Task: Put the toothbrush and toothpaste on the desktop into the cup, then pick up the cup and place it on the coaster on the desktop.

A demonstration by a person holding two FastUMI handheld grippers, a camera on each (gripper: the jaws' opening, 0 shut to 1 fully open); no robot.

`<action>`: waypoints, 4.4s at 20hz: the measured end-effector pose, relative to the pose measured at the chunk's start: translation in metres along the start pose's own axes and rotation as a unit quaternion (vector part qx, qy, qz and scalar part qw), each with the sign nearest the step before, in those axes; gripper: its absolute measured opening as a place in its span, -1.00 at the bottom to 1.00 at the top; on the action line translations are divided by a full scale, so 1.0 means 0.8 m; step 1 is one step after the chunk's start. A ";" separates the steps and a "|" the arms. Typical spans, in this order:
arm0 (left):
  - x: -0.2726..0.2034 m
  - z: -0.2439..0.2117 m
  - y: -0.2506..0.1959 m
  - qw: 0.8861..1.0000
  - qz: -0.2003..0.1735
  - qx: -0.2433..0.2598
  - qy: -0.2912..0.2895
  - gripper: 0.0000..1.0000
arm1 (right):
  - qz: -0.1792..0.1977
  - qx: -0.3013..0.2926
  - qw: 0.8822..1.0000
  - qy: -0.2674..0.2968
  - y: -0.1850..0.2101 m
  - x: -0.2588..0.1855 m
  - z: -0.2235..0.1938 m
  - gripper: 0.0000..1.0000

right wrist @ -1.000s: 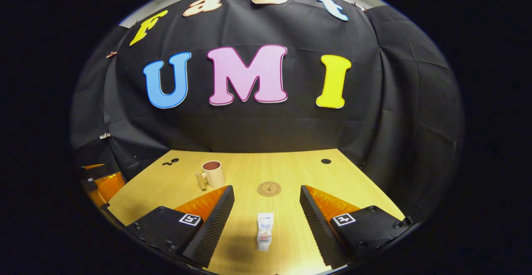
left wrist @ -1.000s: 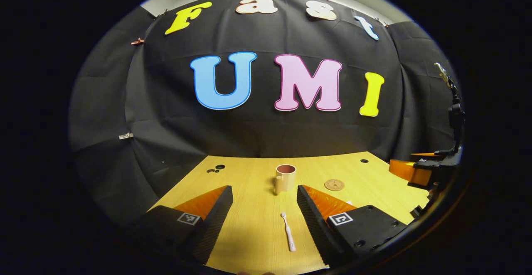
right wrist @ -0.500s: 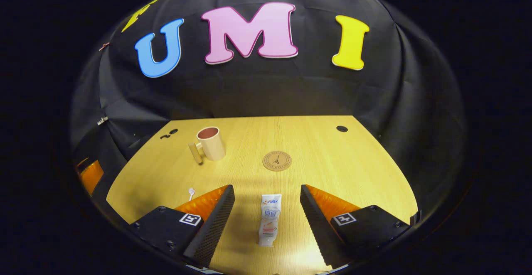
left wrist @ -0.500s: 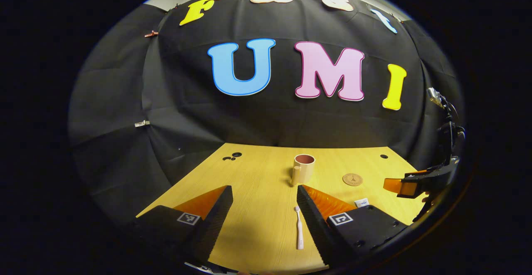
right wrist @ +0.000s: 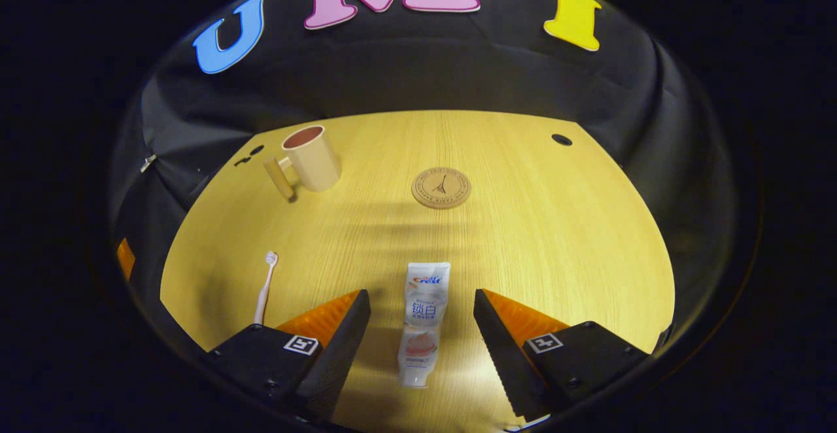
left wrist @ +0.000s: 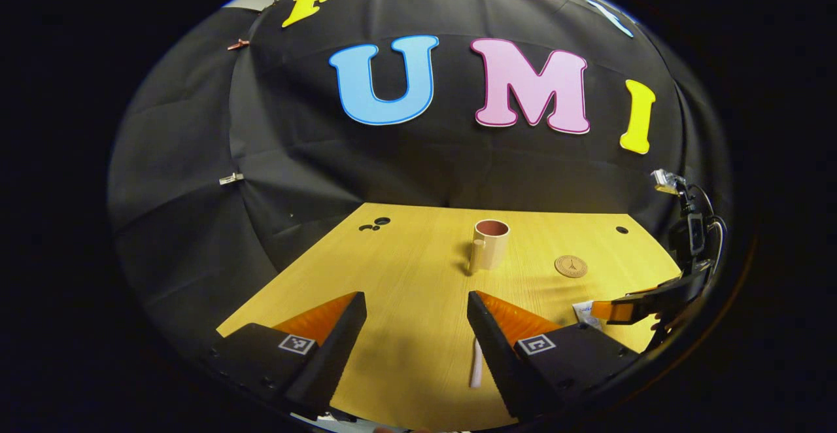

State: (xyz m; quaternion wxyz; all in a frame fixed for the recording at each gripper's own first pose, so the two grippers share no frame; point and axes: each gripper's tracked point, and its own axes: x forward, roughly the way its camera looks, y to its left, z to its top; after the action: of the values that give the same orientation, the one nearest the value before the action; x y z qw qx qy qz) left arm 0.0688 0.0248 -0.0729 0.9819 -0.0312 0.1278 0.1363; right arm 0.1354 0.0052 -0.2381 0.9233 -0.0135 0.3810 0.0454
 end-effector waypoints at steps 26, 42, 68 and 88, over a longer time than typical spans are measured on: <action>0.011 -0.031 -0.010 0.999 -0.016 0.007 0.033 0.93 | -0.030 -0.014 0.990 0.137 -0.007 0.050 -0.060 -0.24; 0.117 -0.156 -0.091 0.969 -0.096 -0.006 0.226 0.95 | 0.047 -0.013 0.998 0.035 -0.011 -0.013 0.036 -0.41; 0.126 -0.185 -0.114 0.947 -0.117 0.021 0.297 -0.87 | 0.093 -0.054 0.985 -0.135 0.062 -0.010 0.235 -0.41; 0.105 -0.062 -0.046 0.971 -0.159 -0.132 0.117 -0.88 | 0.160 -0.005 0.938 -0.308 0.242 0.119 0.383 -0.41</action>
State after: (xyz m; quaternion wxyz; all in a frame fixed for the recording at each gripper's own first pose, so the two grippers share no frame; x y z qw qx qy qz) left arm 0.1456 0.0063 -0.1415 0.9564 -0.1965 0.2157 -0.0101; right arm 0.3994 0.2230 -0.0858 0.9759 0.0581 0.0746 0.1965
